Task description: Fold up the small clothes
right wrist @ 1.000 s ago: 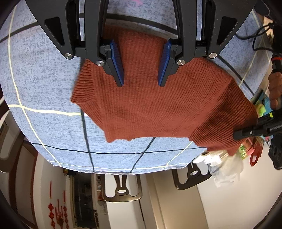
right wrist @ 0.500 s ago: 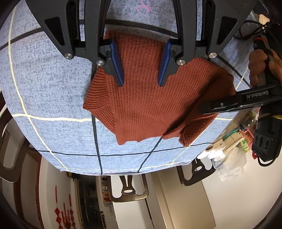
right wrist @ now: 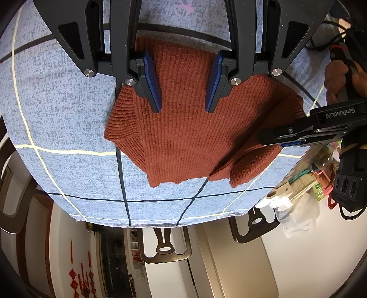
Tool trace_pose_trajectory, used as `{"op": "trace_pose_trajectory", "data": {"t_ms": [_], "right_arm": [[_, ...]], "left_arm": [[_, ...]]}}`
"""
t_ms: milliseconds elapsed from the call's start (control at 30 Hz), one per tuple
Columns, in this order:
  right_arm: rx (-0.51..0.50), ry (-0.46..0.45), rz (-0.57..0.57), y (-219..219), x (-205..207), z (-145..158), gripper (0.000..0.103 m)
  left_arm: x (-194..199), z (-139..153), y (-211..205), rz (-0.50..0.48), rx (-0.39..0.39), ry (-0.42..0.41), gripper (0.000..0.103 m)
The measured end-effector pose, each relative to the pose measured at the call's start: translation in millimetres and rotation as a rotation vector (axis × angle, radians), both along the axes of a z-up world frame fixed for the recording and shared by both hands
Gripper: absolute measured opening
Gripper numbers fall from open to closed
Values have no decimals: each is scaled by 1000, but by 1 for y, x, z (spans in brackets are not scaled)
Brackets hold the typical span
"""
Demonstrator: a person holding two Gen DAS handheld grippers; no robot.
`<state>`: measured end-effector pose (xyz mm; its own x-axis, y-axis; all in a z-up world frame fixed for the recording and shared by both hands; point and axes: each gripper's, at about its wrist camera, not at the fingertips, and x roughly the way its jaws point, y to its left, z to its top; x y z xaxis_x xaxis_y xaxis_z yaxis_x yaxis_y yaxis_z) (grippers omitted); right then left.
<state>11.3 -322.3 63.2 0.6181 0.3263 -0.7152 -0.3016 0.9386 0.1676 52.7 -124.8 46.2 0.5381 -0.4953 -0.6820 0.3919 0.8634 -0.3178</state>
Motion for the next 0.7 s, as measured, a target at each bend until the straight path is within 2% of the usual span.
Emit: {"op": "trace_pose_trajectory", "data": {"t_ms": [133, 233, 333, 467, 567, 700], "right_arm": [[-1, -2, 2, 0, 0, 1, 41], [1, -4, 2, -1, 0, 2, 41], [12, -4, -1, -2, -1, 3, 41], [110, 18, -5, -10, 0, 6, 41], [184, 39, -10, -15, 4, 7, 41], [264, 59, 8, -12, 6, 9, 41]], "left_arm": [[-4, 3, 0, -11, -9, -5, 34], [-7, 8, 4, -40, -60, 6, 35], [-14, 18, 10, -49, -88, -25, 41], [-11, 24, 32, 26, -67, -67, 42], [-3, 18, 51, 97, -50, -46, 42], [-2, 10, 68, 140, -65, -33, 42]]}}
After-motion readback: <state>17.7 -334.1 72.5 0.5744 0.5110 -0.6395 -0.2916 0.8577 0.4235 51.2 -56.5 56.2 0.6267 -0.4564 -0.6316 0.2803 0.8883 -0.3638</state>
